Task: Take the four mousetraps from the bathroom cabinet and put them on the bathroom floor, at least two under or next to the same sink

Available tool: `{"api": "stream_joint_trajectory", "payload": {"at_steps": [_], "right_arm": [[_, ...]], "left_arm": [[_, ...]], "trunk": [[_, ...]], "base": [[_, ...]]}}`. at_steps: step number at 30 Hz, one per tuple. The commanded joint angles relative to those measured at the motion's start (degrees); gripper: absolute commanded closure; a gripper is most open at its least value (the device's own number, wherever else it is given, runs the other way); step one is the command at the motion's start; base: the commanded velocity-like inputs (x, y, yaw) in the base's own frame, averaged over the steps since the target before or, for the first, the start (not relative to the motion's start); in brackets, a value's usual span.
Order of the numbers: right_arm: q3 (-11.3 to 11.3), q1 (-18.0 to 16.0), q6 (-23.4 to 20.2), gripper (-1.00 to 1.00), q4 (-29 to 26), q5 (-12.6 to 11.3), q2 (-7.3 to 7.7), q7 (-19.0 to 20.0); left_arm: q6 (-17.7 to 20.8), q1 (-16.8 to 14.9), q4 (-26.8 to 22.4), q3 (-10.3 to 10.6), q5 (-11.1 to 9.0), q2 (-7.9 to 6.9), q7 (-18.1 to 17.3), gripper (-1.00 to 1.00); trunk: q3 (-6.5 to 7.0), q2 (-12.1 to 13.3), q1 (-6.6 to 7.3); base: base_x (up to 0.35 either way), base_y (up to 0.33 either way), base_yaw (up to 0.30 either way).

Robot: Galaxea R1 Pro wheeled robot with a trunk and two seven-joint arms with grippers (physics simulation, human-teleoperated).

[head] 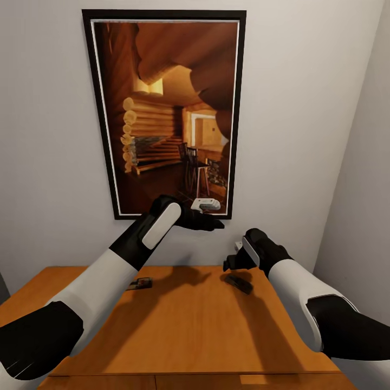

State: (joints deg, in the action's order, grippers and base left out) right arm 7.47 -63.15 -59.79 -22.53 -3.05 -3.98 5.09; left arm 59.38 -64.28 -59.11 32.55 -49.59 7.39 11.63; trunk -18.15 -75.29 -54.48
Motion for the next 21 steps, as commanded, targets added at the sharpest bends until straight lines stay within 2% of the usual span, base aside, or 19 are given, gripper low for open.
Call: {"api": "stream_joint_trajectory", "payload": {"at_steps": [1,9,21], "right_arm": [[0.48,-0.05,-0.21,-1.0,-0.05,-0.26,0.07,0.08],[0.72,-0.05,-0.21,-1.0,-0.51,-0.14,0.17,0.02],[0.62,-0.05,-0.21,-1.0,-4.34,-0.15,0.12,0.01]], "left_arm": [[0.12,-0.06,-0.04,0.05,-0.6,-0.01,0.59,-1.0],[0.12,-0.06,-0.04,0.05,-0.6,-0.01,0.59,-1.0],[0.12,-0.06,-0.04,0.05,-0.6,-0.01,0.59,-1.0]], "trunk": [[-0.08,-0.05,0.0],[-0.08,-0.05,0.0],[-0.08,-0.05,0.0]], "base": [[0.0,0.0,0.0],[0.0,0.0,0.0],[0.0,0.0,0.0]]}}
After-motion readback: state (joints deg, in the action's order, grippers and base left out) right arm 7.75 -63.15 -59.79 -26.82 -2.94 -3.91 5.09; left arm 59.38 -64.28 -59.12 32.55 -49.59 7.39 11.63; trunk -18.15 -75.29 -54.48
